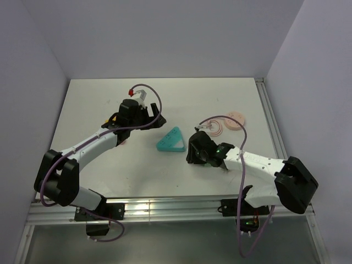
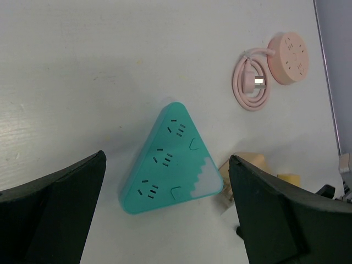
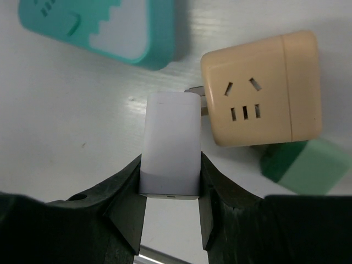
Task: Insert the plug
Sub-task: Adjust the socket at the center of the board.
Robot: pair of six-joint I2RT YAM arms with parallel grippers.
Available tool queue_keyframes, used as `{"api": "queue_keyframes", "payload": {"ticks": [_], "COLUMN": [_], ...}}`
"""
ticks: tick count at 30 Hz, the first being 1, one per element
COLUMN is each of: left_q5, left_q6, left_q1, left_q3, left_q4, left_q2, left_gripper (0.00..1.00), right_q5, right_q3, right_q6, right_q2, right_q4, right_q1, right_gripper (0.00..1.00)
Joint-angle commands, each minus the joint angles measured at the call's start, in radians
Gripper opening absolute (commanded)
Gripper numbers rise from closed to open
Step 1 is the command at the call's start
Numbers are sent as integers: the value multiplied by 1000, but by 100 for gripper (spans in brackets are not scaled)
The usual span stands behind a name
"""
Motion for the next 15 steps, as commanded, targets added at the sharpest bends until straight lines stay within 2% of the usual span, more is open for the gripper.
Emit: {"api": "queue_keyframes", "payload": {"ticks": [1,7,15], "left_q5": [25,53,123], "left_q6": [24,35,47], "left_q1": [2,3,-1], "left_q3": [9,65,187], "left_q4": [40,43,24], "left_q2": [0,72,237], "left_gripper": [99,99,99], "right_q5": [17,-24,-40], "right_q3": [-24,-3,46], "right_q6": [-38,-47,-32], "right_q2": [-55,-60,-23], "right_q4": [4,27,61], "right_q1": [-67,-80,-3], "right_gripper": [0,0,0]}}
